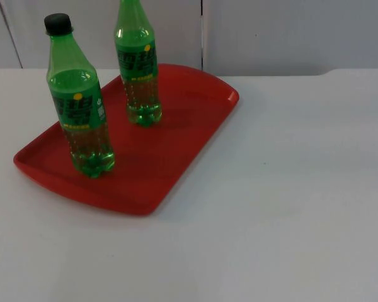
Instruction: Place the bottle upright on the tray.
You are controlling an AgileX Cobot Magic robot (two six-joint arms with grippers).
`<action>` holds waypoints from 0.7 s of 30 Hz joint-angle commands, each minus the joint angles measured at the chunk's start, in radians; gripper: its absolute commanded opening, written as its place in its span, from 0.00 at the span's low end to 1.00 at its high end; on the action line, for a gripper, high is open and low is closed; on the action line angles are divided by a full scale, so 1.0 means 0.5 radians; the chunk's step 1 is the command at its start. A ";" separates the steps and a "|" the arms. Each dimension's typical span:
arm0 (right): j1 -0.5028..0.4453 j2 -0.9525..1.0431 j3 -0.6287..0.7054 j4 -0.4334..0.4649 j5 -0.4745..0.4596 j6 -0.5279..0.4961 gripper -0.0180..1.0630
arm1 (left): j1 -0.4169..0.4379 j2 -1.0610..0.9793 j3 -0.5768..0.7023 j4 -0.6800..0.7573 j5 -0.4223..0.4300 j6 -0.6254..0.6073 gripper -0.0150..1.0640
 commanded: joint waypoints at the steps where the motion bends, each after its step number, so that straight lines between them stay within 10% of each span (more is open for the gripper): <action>1: 0.014 -0.006 0.007 0.000 -0.010 -0.032 0.99 | -0.011 -0.007 0.007 0.009 -0.006 -0.013 0.92; 21: 0.014 -0.006 0.007 0.018 -0.014 -0.083 0.99 | -0.011 -0.007 0.007 0.009 -0.006 -0.013 0.95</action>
